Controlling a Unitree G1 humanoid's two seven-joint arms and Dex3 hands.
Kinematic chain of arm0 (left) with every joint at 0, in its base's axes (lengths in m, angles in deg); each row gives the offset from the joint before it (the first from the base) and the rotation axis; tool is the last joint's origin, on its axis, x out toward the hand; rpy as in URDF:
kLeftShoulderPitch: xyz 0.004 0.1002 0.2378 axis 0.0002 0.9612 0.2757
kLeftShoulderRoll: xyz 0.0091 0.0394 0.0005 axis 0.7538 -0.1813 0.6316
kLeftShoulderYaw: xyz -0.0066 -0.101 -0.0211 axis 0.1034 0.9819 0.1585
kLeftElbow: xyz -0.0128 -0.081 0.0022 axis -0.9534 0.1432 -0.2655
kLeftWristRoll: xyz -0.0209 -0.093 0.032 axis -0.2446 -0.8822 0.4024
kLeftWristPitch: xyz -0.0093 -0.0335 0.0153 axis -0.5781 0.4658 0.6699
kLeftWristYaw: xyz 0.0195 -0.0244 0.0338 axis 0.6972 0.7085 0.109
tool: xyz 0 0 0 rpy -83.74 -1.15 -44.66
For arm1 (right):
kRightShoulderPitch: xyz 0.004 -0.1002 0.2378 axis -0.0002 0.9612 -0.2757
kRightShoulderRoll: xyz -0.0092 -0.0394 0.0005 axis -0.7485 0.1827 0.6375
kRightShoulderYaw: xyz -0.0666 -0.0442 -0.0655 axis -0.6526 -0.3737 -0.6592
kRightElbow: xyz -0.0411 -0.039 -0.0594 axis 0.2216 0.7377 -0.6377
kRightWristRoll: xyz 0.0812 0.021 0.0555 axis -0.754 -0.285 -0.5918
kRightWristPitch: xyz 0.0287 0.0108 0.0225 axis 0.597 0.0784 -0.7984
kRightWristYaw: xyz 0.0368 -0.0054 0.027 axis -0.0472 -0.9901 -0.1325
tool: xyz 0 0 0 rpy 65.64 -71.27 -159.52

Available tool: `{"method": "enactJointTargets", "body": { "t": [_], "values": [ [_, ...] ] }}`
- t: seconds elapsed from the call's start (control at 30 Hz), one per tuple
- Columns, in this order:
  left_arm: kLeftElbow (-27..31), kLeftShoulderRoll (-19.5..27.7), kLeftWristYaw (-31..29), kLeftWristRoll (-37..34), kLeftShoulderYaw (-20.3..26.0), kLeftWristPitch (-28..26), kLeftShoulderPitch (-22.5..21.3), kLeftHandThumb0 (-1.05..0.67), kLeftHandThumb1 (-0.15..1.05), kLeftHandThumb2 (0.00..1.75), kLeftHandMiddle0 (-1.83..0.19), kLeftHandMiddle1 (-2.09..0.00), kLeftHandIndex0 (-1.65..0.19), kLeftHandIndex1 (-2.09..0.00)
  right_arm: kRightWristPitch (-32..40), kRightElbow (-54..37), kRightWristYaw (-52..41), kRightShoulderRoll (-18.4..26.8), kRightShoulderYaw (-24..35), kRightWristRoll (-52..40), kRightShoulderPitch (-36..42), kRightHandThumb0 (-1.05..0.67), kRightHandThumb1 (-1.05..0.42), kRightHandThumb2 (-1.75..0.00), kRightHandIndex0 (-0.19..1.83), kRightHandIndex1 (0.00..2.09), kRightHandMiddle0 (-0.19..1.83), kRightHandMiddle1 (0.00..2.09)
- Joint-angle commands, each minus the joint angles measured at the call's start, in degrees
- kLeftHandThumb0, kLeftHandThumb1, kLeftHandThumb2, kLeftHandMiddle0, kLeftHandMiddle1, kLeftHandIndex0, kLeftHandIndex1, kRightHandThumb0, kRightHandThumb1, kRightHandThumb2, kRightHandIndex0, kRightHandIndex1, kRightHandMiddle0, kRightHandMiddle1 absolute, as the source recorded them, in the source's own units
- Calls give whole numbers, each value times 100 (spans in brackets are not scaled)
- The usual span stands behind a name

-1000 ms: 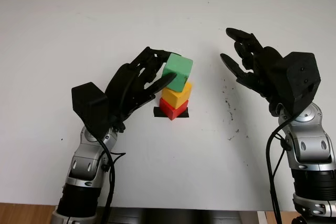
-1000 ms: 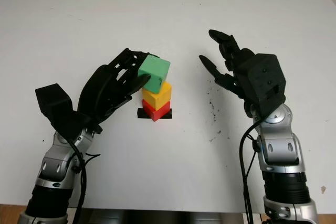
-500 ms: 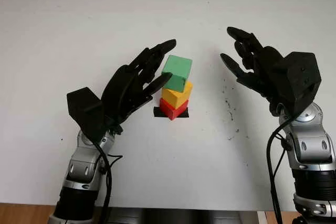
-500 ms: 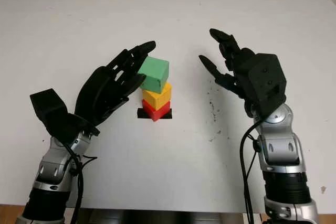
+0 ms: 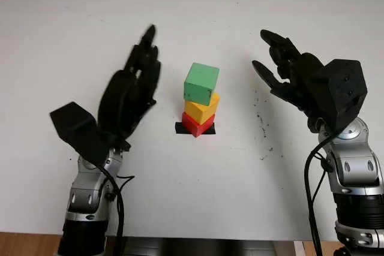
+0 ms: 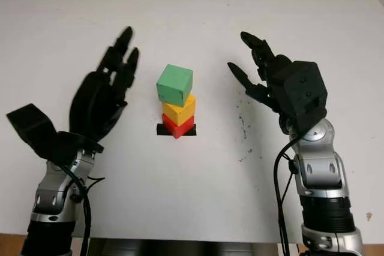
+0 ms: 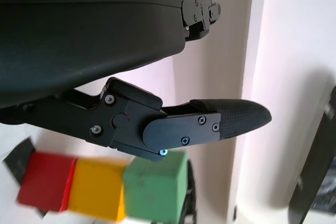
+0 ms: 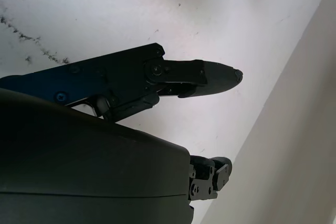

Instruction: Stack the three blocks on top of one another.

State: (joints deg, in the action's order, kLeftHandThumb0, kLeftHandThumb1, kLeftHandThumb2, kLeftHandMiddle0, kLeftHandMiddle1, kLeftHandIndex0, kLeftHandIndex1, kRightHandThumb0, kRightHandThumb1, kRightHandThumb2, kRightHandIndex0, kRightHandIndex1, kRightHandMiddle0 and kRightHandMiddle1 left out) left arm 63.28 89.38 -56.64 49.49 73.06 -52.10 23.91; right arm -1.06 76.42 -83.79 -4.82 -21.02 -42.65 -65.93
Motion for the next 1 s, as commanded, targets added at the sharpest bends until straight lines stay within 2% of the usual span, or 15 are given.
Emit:
{"method": "enactJointTargets", "body": {
  "t": [0.0,0.2,0.37,0.5,0.73,0.97],
  "values": [
    [-44,57,71,-123,225,27,-186,-84,105,58,19,0,19,0,-96,-149,32,-94,76,-121,-42,-59,-105,-46,-5,3,-5,28],
    [-757,404,347,264,470,135,-546,-87,105,61,19,0,19,0,-168,-276,70,-163,87,-271,8,-66,-105,-61,-13,0,-18,22],
    [-1517,541,346,504,447,446,-756,-84,105,61,19,0,19,0,-192,-334,181,-374,137,-473,74,-65,-105,-65,-19,0,-19,4],
    [-1881,566,210,544,390,539,-858,-85,105,58,19,0,19,0,-72,-331,382,-623,175,-610,96,-65,-105,-66,-19,0,-19,0],
    [-2096,529,-75,495,314,564,-898,-86,105,55,18,-3,18,-1,-277,-154,481,-842,177,-743,194,-59,-105,-73,-19,0,-19,0],
    [-1880,451,-92,433,250,487,-765,-85,105,53,16,-5,15,-4,-208,-240,682,-994,160,-758,312,-58,-105,-72,-19,0,-19,0]
  ]
}}
